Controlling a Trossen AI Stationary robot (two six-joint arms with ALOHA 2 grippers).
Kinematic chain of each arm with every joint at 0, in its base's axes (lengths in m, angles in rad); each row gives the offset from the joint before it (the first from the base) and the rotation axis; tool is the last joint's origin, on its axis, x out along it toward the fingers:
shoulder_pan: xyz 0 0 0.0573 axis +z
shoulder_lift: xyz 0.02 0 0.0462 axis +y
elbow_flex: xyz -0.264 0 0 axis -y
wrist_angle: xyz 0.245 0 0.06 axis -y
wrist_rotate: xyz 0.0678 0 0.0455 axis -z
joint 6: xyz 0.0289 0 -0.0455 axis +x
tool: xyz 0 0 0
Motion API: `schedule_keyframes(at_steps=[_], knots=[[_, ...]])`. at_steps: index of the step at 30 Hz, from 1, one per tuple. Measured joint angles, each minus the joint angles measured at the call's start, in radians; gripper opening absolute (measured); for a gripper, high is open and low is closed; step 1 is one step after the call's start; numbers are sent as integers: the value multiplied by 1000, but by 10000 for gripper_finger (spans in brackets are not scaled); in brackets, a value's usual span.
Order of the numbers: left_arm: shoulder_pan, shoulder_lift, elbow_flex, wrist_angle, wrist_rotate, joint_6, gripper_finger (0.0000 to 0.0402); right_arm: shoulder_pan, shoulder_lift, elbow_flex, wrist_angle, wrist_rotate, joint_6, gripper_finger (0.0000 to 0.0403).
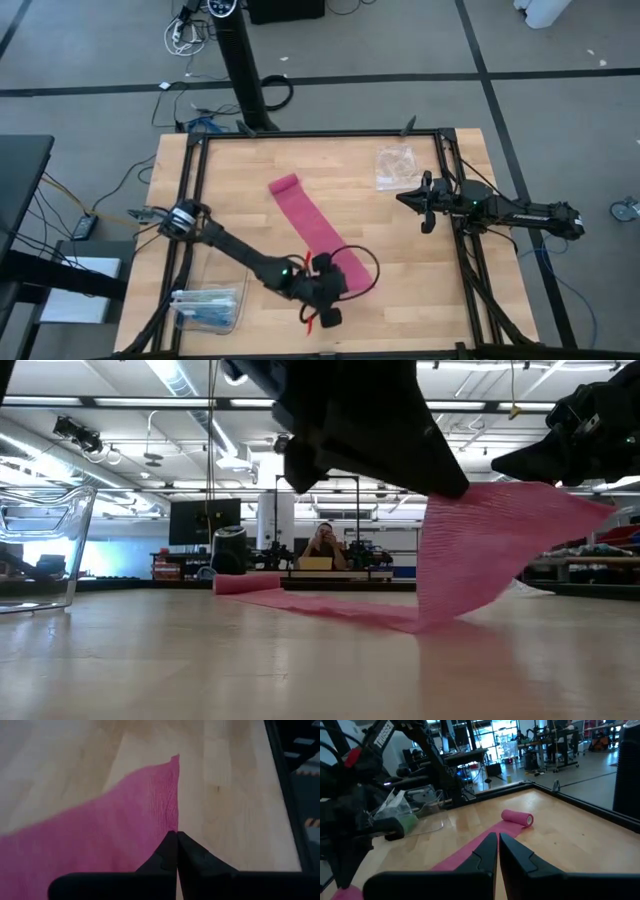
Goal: Roll bandage
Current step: Roll the pink bandage
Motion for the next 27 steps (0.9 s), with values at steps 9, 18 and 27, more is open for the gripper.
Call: schedule_keyframes(at_steps=[9, 18, 27], knots=[[-56, 6, -92, 188, -1, -129, 53, 0, 0, 0, 0, 0, 0, 23], [-94, 6, -115, 344, -25, -154, 124, 0, 0, 0, 0, 0, 0, 22], [-79, 88, -114, 380, -84, -252, 135, 0, 0, 0, 1, 0, 0, 22]])
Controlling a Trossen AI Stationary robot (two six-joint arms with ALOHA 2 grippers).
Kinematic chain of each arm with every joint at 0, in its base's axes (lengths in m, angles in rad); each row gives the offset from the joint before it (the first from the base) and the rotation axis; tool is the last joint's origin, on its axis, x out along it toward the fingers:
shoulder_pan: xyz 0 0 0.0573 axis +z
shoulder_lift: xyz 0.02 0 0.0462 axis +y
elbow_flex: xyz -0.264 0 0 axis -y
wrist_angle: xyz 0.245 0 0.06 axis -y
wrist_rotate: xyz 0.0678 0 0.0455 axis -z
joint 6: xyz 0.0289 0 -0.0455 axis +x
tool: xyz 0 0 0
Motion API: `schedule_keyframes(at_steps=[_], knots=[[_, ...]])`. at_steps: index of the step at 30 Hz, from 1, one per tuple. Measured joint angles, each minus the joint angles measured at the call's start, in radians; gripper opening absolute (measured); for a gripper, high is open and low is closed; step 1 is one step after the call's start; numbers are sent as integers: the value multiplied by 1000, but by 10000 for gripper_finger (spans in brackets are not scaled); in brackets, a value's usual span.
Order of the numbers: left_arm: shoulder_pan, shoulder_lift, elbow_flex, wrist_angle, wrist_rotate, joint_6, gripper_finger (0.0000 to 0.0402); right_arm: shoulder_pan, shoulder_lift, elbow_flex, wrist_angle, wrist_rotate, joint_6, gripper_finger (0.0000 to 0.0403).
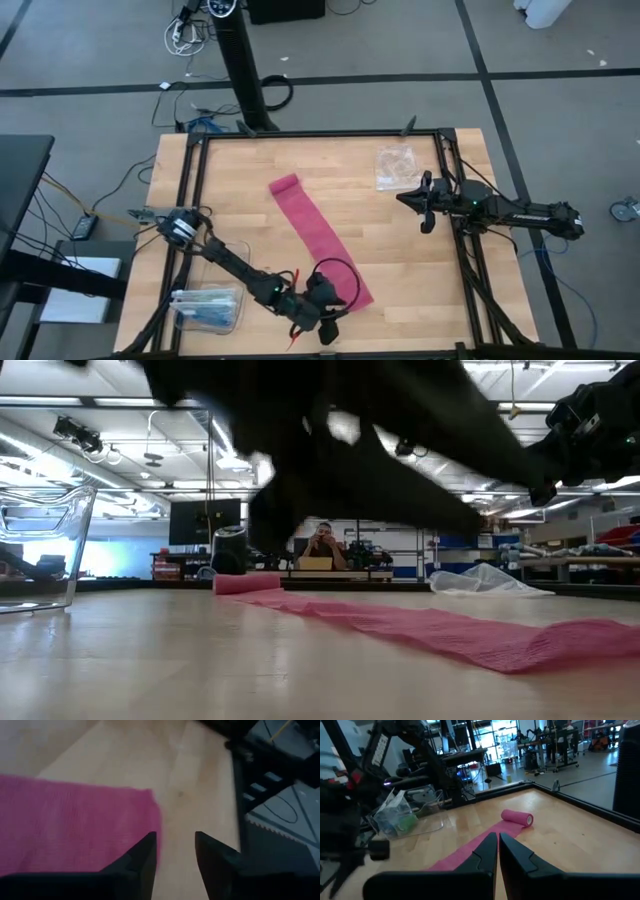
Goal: Roll bandage
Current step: Roll the pink bandage
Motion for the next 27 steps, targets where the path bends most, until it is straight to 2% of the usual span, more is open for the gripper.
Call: schedule_keyframes(at_steps=[5, 9, 13, 18, 27], knots=[[31, 71, -1, 84, -7, -2, 107, 0, 0, 0, -1, 0, 0, 23], [53, 89, 1, 69, -5, 4, 85, 0, 0, 0, -1, 0, 0, 23], [65, 114, 24, 67, 45, 55, 70, 0, 0, 0, 3, 0, 0, 23], [66, 135, 67, 49, 78, 129, 62, 0, 0, 0, 14, 0, 0, 23], [62, 136, 84, 50, 133, 136, 62, 0, 0, 0, 21, 0, 0, 23]])
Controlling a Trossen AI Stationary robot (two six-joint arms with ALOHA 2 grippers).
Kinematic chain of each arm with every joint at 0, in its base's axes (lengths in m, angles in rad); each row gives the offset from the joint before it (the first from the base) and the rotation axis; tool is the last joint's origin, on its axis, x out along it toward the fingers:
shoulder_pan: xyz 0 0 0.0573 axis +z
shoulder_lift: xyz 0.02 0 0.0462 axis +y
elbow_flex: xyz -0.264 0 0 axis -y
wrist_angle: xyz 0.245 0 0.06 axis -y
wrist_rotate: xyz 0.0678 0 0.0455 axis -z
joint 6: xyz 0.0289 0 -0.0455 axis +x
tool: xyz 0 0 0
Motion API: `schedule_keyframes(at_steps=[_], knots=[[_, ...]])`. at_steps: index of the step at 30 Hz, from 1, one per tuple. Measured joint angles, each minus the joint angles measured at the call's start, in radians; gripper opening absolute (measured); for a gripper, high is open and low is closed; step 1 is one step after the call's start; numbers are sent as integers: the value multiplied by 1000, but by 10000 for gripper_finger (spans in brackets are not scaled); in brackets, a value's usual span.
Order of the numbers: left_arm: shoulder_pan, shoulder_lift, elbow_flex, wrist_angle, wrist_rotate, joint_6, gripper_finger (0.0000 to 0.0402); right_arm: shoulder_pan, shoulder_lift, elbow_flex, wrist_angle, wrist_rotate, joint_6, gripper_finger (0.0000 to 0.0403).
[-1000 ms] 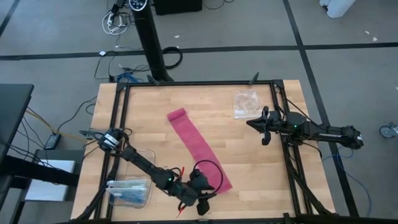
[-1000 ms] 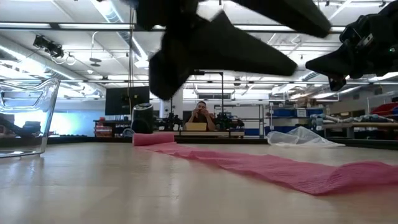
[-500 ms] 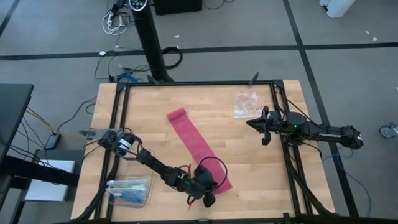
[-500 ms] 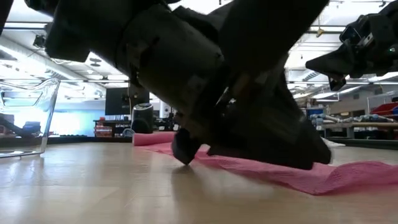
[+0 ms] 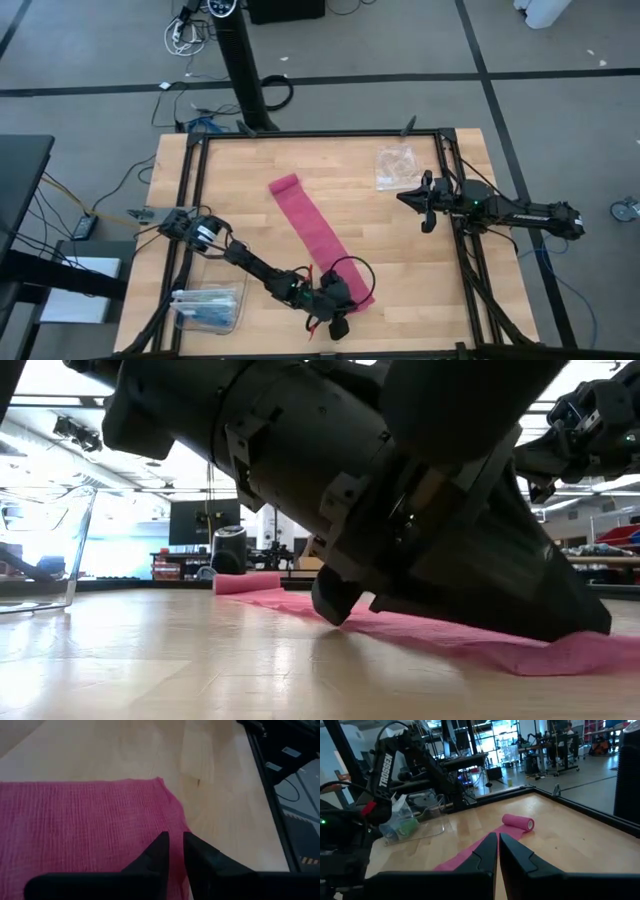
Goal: Roll bandage
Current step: Roll the pink bandage
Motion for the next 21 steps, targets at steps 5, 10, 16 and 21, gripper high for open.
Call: schedule_keyframes(at_steps=[5, 10, 16, 21], knots=[[-15, 0, 0, -1, 0, 0, 62, 0, 0, 0, 0, 0, 0, 23], [-23, 0, 0, -12, -1, 0, 62, 0, 0, 0, 7, 0, 0, 23], [-24, 0, 0, -15, -3, -1, 62, 17, 0, 0, 99, -14, 59, 22], [-25, 0, 0, -9, -3, -1, 62, 52, 0, 0, 217, -181, 155, 23]])
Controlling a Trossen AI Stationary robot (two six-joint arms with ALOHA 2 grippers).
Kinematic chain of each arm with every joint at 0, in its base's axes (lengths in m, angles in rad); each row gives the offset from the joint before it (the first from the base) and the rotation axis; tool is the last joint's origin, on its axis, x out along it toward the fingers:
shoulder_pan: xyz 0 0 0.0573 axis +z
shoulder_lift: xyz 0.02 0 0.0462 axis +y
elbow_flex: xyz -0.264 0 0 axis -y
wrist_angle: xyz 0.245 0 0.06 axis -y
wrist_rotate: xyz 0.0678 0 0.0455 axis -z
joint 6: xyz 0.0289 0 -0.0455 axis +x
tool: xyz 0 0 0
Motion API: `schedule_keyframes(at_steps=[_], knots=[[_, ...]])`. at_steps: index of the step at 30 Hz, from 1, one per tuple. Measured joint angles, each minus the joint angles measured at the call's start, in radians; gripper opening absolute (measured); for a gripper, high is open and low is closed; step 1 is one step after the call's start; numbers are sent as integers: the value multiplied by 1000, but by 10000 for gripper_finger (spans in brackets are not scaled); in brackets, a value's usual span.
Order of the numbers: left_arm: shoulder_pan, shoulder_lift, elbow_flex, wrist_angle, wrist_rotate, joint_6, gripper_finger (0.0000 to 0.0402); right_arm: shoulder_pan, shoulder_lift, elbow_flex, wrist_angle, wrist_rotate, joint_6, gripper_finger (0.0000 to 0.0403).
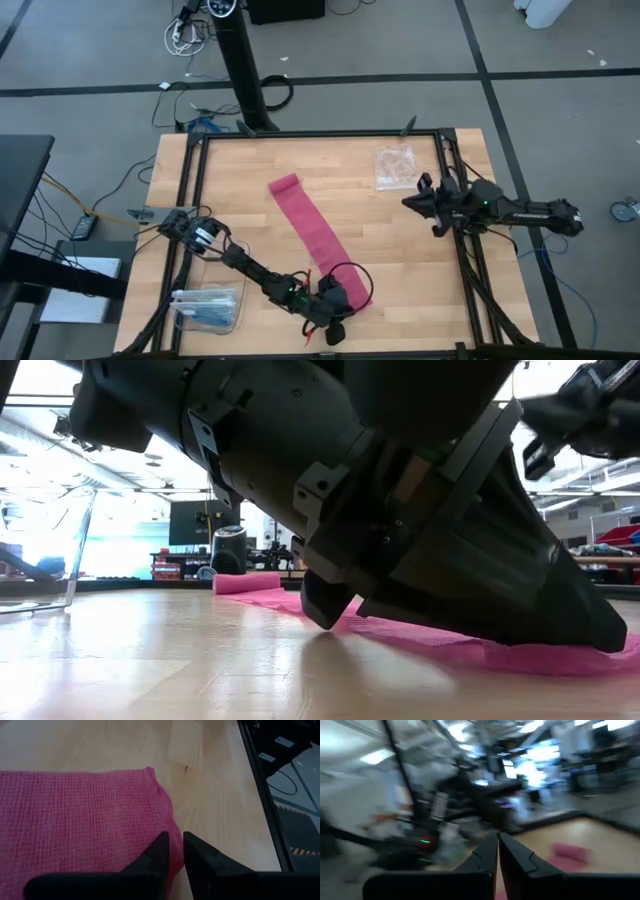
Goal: Roll bandage
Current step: Roll the pink bandage
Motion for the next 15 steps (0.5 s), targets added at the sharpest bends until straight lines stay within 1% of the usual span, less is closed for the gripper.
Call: schedule_keyframes(at_steps=[3, 5, 8, 11, 15], knots=[[-1, 0, 0, 0, 0, 0, 62, 38, 12, 0, 25, -86, 1, 23], [-1, 0, 0, 1, 1, 0, 62, 72, 36, 0, 12, -89, -15, 22], [-1, 0, 0, 13, 2, 4, 62, 129, 106, 0, -8, -88, -30, 15], [-1, -1, -1, 24, 2, 23, 62, 197, 208, 0, -10, -28, -42, 4], [-1, -2, -1, 27, 2, 26, 62, 304, 364, 0, 29, 116, -60, 2]])
